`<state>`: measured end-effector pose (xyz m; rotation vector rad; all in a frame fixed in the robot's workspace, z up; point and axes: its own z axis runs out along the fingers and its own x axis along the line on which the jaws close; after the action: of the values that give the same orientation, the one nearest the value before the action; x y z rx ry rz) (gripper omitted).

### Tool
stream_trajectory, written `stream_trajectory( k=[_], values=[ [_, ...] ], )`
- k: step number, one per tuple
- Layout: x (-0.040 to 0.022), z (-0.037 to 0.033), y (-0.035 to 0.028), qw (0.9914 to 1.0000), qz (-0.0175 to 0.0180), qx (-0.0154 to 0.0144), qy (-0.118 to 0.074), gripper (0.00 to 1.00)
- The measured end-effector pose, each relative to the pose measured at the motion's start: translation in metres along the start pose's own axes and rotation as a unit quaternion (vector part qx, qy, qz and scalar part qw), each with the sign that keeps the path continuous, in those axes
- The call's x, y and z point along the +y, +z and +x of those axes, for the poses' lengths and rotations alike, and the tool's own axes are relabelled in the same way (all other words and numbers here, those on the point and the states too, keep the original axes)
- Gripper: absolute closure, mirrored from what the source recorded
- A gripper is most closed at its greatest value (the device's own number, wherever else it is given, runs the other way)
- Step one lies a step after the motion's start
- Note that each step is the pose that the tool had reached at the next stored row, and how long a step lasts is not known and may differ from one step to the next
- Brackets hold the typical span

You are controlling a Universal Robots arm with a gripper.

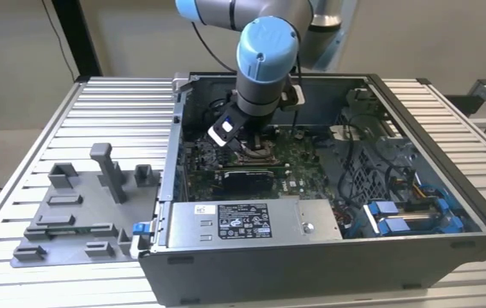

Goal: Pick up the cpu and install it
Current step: 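Install the first cpu locking lever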

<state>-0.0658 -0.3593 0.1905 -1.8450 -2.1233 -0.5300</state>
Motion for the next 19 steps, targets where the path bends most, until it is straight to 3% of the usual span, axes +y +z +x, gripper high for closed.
stream_trajectory(
  k=[6, 19],
  values=[
    [0.0088, -0.0010, 0.0034, 1.00000, 0.0000, -0.0001, 0.000, 1.00],
    [0.0217, -0.0012, 0.0070, 1.00000, -0.0001, 0.0001, 0.000, 1.00]
  ],
)
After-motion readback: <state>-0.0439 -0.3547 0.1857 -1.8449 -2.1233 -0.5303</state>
